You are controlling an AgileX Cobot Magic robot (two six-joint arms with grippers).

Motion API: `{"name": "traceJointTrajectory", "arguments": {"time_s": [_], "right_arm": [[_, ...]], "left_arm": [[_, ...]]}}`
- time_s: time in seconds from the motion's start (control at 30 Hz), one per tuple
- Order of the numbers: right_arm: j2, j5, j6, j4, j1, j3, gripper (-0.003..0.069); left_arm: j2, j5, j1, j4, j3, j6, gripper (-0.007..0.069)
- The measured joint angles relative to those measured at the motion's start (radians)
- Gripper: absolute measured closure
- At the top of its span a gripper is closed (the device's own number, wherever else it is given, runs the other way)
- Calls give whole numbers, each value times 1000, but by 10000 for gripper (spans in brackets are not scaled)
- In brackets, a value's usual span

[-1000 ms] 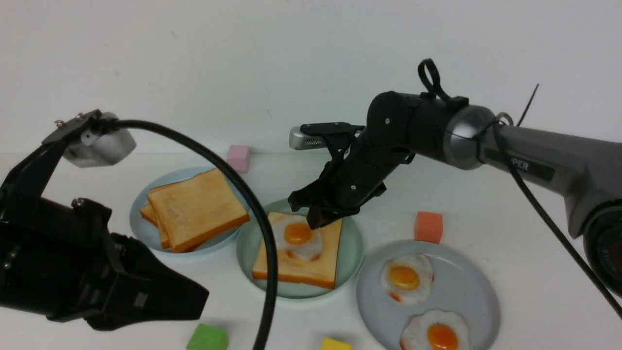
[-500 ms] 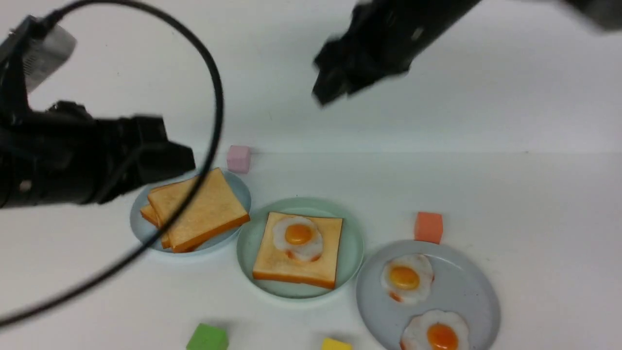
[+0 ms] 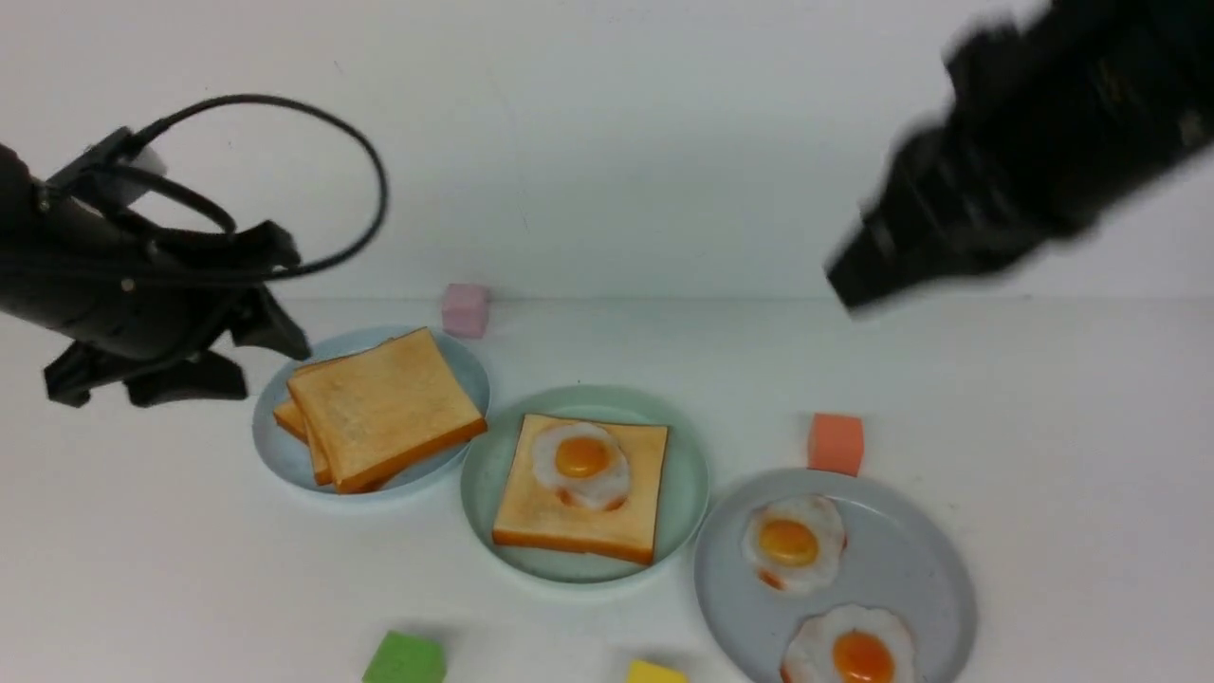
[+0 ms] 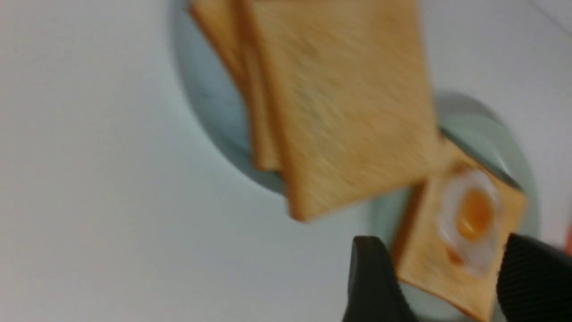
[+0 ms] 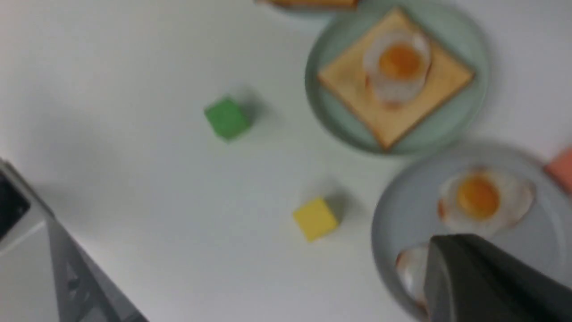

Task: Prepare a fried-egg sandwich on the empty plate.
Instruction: Use the left arm to grab a slice of bread

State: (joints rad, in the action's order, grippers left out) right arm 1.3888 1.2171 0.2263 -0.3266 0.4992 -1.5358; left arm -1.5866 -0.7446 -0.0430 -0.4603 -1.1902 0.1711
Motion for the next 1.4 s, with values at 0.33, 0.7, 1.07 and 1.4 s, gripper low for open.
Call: {"name": "traceJointTrajectory", "arguments": {"time_s": [0.33,0.7,1.07,1.4], "right_arm": [[-191,-161,114,-111,0,329,565],[-207,-175,120,-122,0,337,529],[-208,-181,132,-123,0,337,508],[-210,-181,135,-123,0,337,491]], "left_arm": [[-236,26,-56,-254,-16,-312,253],[-261,101,-56,-300,-18,-393,264],[-319,119,-56,-307,-18,-400,270],[-349,127,-56,-392,-19,-490,400]]}}
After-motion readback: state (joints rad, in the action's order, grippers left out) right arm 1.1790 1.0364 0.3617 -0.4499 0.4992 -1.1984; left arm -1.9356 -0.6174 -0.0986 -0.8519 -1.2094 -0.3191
